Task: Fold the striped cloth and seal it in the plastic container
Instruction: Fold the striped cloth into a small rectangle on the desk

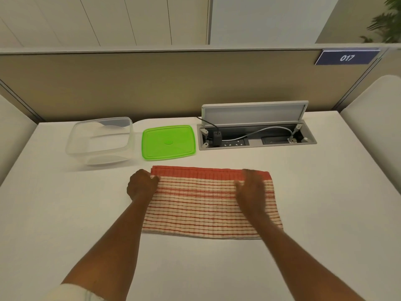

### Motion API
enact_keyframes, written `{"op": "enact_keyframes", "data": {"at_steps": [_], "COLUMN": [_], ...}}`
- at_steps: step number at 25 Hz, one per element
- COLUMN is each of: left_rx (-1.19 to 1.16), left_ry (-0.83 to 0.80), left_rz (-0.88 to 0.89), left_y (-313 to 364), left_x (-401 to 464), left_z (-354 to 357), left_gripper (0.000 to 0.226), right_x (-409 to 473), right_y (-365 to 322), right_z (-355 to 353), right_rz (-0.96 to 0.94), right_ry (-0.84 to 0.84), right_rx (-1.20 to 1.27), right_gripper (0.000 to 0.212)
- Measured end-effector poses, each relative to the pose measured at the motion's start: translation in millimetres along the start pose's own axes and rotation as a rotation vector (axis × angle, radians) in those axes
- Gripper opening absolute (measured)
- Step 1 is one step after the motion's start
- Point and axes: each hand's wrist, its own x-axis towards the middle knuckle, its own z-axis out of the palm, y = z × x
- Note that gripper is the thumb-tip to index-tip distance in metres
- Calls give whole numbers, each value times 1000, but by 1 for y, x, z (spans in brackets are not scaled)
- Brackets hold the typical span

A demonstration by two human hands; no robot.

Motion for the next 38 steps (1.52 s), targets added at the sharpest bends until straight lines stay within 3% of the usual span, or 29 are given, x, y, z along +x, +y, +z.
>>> {"op": "enact_keyframes", "data": {"at_steps": [4,9,11,16,18,22,30,38], "left_rx": [-43,-111,-135,-217,-283,-393,-555,-526], "left_ry": [-120,-188,-201,-148,-99,-41,-32,-132], "left_rz": [-52,-61,-70,-24,-8,58,186,383], "left_y": [-2,-16,-29,-53,-55,-47,34,133], "left_x": [-3,-10,-13,-21,-27,-33,-71,-134], "left_z": [-7,-16,-20,-29,-33,-42,-41,20], "left_gripper": [38,38,38,20,26,34,45,51], "right_x": [-75,-131,-143,-170,-177,-177,-149,-120], "right_y": [-97,-155,-158,-156,-155,-160,-125,-29], "right_z": [41,79,86,90,85,69,8,-39], "right_rz": [-277,-416,-442,-589,-609,-506,137,516], "right_ry": [-344,-543,-557,-399,-343,-274,-243,-172], "right_rx": [187,-24,-110,-237,-201,-21,645,879], "right_gripper": [41,67,70,39,34,28,5,6]}}
